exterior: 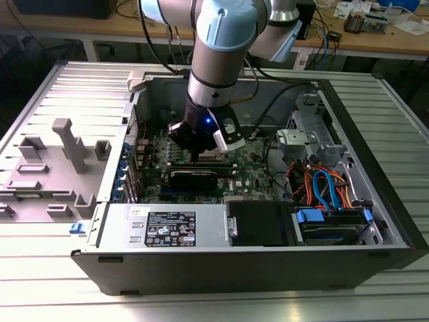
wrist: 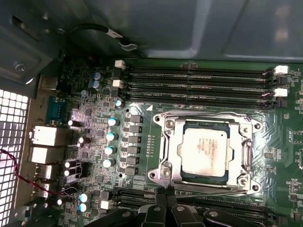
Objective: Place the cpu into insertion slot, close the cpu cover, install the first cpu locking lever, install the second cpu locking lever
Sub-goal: 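Install the second cpu locking lever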
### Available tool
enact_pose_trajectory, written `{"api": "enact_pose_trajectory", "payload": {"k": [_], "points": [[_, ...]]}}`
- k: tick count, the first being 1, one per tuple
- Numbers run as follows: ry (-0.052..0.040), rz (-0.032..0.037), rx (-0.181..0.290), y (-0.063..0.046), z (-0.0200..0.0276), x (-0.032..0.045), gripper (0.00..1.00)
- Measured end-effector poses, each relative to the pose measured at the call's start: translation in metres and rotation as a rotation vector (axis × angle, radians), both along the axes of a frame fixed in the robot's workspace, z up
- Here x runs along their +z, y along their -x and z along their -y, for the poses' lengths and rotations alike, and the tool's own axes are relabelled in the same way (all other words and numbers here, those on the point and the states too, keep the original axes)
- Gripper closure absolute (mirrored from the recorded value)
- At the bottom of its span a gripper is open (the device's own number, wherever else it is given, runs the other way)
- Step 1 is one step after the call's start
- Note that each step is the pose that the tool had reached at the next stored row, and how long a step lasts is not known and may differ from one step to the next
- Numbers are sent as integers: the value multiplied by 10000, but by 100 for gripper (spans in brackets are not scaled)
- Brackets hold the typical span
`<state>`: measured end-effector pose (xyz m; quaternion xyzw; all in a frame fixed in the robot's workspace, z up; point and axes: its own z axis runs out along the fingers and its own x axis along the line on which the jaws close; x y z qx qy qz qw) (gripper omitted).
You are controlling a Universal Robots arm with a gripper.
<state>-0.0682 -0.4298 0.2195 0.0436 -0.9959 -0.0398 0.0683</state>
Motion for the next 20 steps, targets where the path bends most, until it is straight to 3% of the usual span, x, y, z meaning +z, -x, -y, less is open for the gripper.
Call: {"api": "enact_pose_trajectory", "payload": {"k": [9,14,20], "points": [[-203,63,44,52,8,-66,89],[-479,84,43,106,7,-104,89],[-516,83,44,117,9,-112,89]]}}
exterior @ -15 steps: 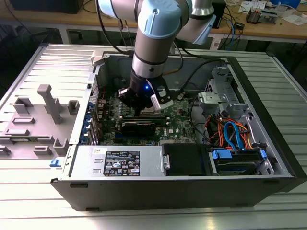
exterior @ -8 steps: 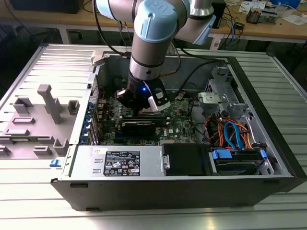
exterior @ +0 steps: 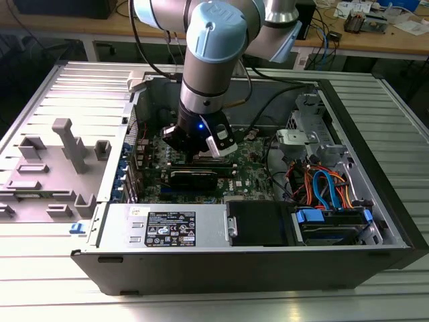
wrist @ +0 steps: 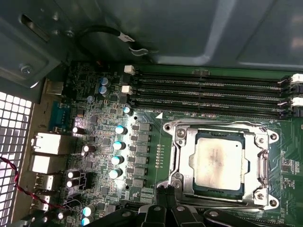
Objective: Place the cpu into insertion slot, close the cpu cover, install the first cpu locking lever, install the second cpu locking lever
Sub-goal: 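Install the second cpu locking lever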
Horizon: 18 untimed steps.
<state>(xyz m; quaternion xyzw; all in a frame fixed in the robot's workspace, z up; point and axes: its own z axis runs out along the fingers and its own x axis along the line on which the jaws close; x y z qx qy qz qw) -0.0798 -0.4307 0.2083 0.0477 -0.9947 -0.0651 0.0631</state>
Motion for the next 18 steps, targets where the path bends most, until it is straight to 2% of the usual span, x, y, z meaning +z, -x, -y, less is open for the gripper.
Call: {"api": "enact_pose_trajectory", "payload": {"k": [4,9,18], "points": [[-44,-1,-1,5,0,-8,89],[-177,1,-2,4,0,-15,89],[-221,0,0,5,1,-25,89]]}}
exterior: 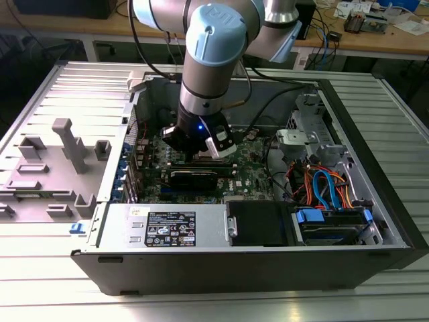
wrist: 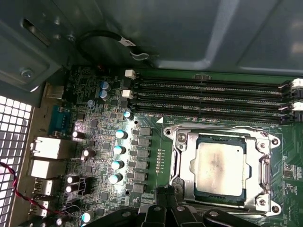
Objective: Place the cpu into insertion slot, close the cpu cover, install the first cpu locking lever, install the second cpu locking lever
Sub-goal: 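Install the second cpu locking lever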
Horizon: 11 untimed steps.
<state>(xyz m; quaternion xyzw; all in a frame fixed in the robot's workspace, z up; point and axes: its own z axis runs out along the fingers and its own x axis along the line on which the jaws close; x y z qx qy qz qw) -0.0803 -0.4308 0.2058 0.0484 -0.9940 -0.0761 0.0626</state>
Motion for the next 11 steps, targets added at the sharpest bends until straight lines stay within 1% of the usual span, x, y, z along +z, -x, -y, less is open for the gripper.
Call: {"api": "enact_pose_trajectory", "payload": {"k": [11], "points": [[-50,-2,1,18,0,-29,89]]}}
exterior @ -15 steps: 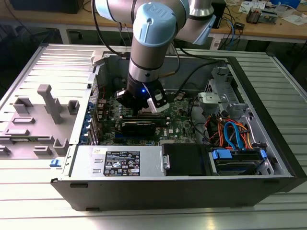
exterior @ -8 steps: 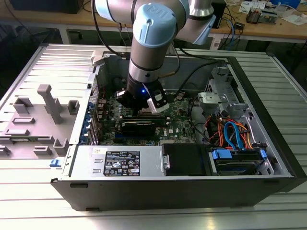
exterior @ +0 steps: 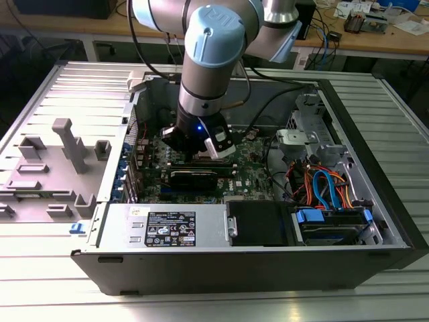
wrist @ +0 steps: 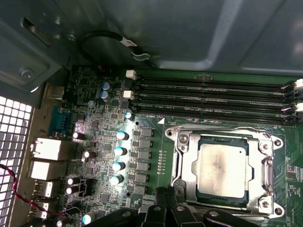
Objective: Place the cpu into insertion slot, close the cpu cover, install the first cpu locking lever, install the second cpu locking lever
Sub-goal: 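Install the second cpu locking lever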
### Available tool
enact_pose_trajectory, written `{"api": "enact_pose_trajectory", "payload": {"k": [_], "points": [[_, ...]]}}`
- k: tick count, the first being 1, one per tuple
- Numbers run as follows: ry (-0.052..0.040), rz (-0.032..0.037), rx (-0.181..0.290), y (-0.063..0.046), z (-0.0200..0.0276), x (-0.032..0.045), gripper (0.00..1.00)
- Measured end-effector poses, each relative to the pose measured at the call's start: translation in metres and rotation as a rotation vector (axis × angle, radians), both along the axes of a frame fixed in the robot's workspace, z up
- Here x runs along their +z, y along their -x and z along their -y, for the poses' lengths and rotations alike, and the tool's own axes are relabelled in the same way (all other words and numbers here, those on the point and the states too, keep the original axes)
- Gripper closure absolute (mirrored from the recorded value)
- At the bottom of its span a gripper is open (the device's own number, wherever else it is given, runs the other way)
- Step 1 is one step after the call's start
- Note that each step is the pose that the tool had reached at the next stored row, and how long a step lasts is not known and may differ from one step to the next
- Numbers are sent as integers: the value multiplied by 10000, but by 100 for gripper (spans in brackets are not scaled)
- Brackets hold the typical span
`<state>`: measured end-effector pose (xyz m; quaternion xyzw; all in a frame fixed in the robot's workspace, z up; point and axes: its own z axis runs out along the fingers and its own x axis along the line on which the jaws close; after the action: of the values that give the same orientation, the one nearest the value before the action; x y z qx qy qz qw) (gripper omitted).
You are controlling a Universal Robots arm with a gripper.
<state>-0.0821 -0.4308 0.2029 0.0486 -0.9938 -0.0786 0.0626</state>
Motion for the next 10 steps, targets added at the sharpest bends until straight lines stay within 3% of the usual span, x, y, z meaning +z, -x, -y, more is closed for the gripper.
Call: {"api": "enact_pose_trajectory", "payload": {"k": [10], "points": [[-33,3,-2,0,-1,-12,89]]}}
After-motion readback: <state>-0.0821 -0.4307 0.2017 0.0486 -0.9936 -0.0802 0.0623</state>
